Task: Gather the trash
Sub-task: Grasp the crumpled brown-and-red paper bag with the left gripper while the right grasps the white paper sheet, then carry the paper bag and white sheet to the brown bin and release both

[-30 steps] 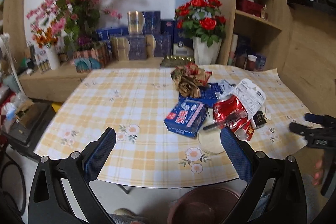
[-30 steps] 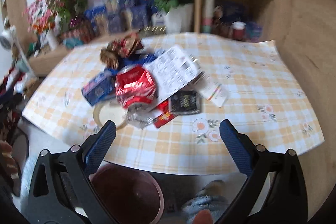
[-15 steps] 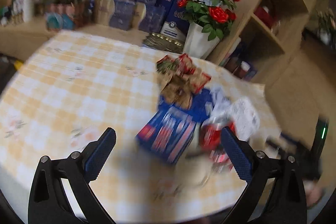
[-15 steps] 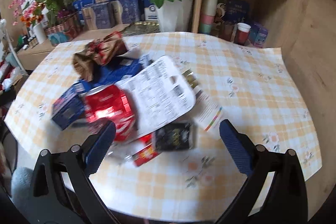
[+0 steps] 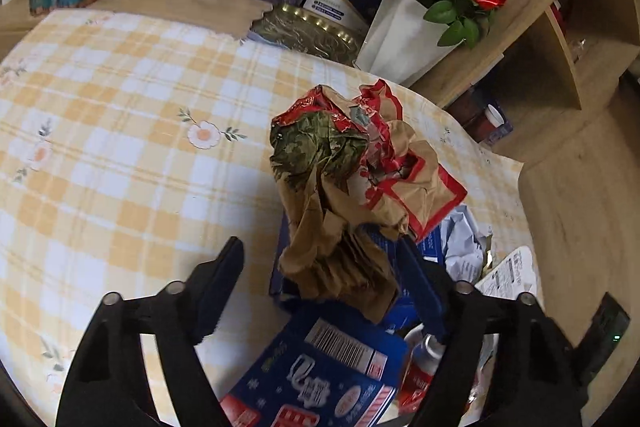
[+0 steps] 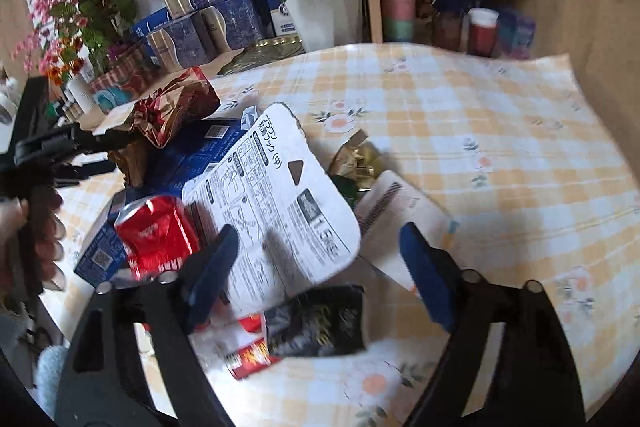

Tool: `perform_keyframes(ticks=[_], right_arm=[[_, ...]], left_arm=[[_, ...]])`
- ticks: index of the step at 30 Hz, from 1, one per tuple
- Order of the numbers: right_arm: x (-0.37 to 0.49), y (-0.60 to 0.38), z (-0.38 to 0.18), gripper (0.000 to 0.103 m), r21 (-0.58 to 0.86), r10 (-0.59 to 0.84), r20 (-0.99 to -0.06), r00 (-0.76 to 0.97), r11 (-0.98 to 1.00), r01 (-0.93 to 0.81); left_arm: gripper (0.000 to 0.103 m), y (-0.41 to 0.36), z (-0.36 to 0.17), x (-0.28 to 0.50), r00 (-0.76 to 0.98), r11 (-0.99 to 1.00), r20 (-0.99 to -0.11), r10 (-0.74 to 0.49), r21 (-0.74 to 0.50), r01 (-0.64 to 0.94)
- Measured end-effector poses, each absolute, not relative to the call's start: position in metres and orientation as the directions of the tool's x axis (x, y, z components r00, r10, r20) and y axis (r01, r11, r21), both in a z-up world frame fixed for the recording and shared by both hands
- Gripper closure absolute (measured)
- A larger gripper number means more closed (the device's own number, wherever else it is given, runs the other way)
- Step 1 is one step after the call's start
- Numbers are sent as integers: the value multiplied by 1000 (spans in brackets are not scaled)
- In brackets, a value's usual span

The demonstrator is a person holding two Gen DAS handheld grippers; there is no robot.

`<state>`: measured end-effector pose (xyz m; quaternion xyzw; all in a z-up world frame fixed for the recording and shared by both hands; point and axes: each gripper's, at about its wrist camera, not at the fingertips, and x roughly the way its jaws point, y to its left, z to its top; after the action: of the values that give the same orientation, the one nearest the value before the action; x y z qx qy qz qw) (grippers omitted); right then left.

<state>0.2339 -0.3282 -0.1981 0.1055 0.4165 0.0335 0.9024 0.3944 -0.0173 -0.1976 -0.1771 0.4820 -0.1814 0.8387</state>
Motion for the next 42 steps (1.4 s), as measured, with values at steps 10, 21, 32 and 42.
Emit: perform_keyframes(ticks=[10, 21, 32, 42], right_arm=[[236, -330, -168, 97, 405, 331, -597, 730, 911, -82], [223, -320, -99, 97, 284, 206, -478, 854, 956, -72], [167, -309, -47, 97, 215, 144, -419, 896, 975, -56], [71, -294, -43, 97, 211, 150, -420, 895, 975, -65]], left_arm=[[78, -22, -174, 396, 516, 873, -708, -482, -441, 210], [84, 0, -101, 376, 691, 921, -619, -373, -340, 193], [84, 9, -40, 300, 695, 888, -554, -459, -322, 329], [84, 11, -49, 155, 619, 819, -543, -568, -304, 486]])
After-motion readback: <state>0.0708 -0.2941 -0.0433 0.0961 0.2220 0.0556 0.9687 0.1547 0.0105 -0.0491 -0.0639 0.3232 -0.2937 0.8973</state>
